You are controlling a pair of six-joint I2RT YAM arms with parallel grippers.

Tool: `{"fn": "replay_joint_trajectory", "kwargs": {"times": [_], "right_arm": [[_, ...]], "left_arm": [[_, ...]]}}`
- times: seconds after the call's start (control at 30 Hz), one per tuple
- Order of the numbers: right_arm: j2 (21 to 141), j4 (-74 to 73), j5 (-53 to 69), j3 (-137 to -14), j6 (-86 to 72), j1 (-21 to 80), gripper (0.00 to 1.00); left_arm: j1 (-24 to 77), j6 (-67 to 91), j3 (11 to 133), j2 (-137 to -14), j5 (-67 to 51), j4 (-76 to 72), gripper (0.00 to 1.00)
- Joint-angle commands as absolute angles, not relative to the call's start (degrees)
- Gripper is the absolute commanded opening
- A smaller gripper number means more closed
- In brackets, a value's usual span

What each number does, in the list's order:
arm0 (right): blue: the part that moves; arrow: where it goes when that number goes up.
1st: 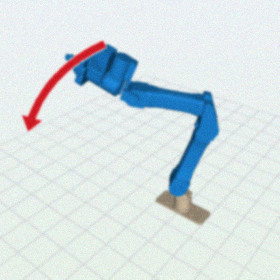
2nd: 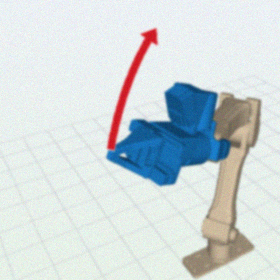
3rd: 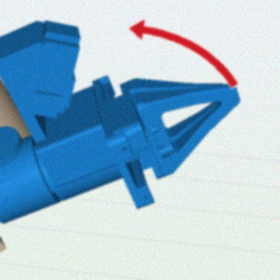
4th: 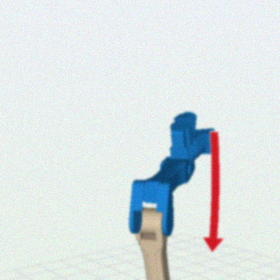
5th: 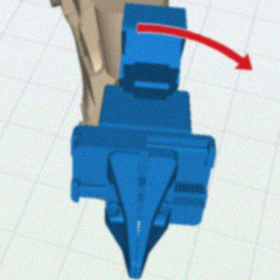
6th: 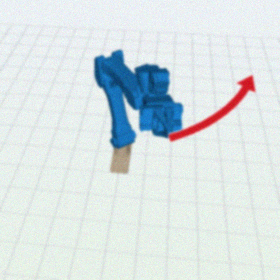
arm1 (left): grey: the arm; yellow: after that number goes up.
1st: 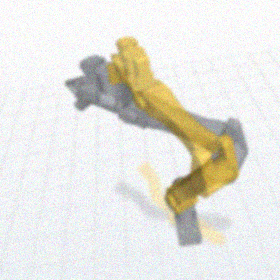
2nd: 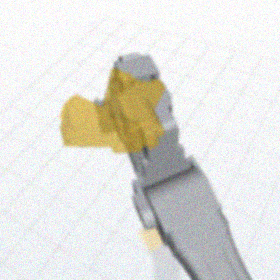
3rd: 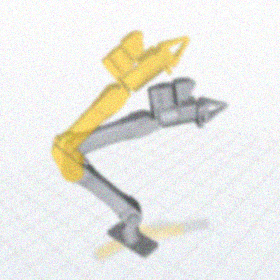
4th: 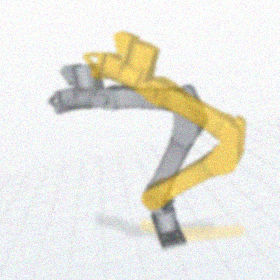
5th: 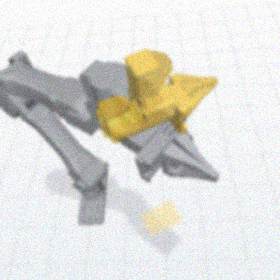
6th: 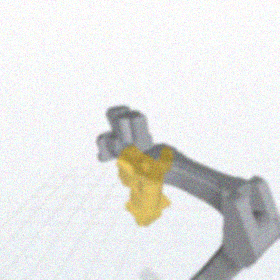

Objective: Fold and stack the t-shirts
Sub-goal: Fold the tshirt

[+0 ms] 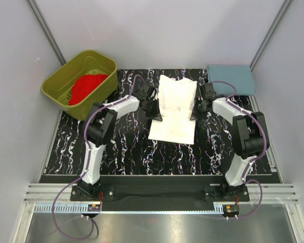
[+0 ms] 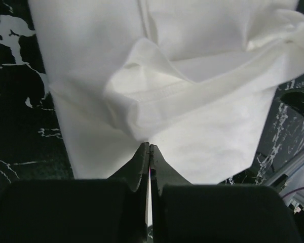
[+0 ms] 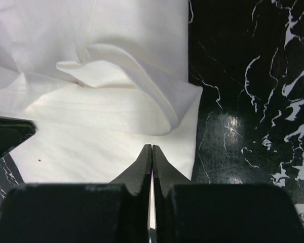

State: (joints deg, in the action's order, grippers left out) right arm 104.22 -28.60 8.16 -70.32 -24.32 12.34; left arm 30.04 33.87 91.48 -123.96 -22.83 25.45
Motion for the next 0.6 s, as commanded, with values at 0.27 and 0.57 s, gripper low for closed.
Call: {"fn": "replay_joint_trajectory", "kwargs": {"times": [0.27,0.57], "right_arm": [[109.4,-23.5,6.8,-76.4,-24.4,12.4,0.04],[106.6,-29.4,3.5,-83.1,-22.9,12.5,0.08]], "left_arm": [[29.5,32.2,101.0,-128.1,-15.9,27.2,0.00],[27.5,33.7,110.2,-133.1,-15.3,25.8,0.00]]}}
